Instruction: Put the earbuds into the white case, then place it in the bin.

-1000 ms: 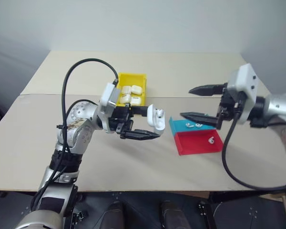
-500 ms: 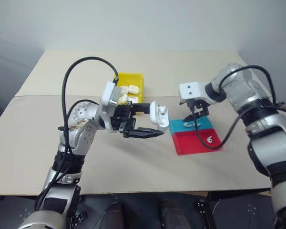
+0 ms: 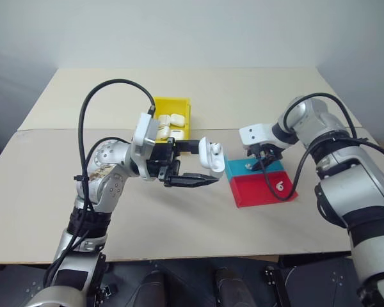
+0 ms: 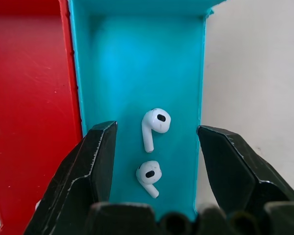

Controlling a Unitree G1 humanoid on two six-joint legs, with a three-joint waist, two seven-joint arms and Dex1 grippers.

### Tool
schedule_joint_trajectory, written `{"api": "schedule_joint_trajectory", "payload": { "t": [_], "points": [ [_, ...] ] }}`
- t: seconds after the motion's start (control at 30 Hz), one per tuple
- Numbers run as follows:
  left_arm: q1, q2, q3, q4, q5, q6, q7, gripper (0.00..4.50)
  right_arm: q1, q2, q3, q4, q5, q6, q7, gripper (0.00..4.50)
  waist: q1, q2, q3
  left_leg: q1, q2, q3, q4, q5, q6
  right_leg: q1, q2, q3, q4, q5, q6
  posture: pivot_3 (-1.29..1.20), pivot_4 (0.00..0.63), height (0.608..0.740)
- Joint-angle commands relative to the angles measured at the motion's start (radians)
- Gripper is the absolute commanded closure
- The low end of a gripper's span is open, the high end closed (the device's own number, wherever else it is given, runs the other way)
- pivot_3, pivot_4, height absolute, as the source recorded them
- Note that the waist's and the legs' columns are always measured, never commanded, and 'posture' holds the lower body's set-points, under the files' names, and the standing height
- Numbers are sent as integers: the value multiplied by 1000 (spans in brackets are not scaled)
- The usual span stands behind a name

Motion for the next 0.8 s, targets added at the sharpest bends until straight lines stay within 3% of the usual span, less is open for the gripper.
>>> {"api": "schedule_joint_trajectory", "payload": {
  "t": [0.03,0.3,0.43,0.53,0.8],
  "points": [
    [4,11,19,-45,-14,-14,10,1753,2,5,-29,9,-16,-9,-33,1390,0,0,0,0,0,0,0,0,0,0,0,0,0,0,0,0,150,740],
    [21,26,21,-77,-23,-1,31,1753,15,21,-36,21,-34,-17,-17,1390,0,0,0,0,0,0,0,0,0,0,0,0,0,0,0,0,150,740],
    [26,35,23,-84,-30,1,36,1753,23,25,-38,25,-45,-15,-21,2263,0,0,0,0,0,0,0,0,0,0,0,0,0,0,0,0,150,740],
    [27,39,23,-83,-33,0,37,1753,29,27,-37,28,-51,-12,-26,3235,0,0,0,0,0,0,0,0,0,0,0,0,0,0,0,0,150,740],
    [23,43,27,-72,-35,-2,36,1753,34,34,-54,37,-61,3,-58,3235,-1,0,0,1,0,0,0,0,0,1,0,0,0,0,0,0,150,740]
  ]
}}
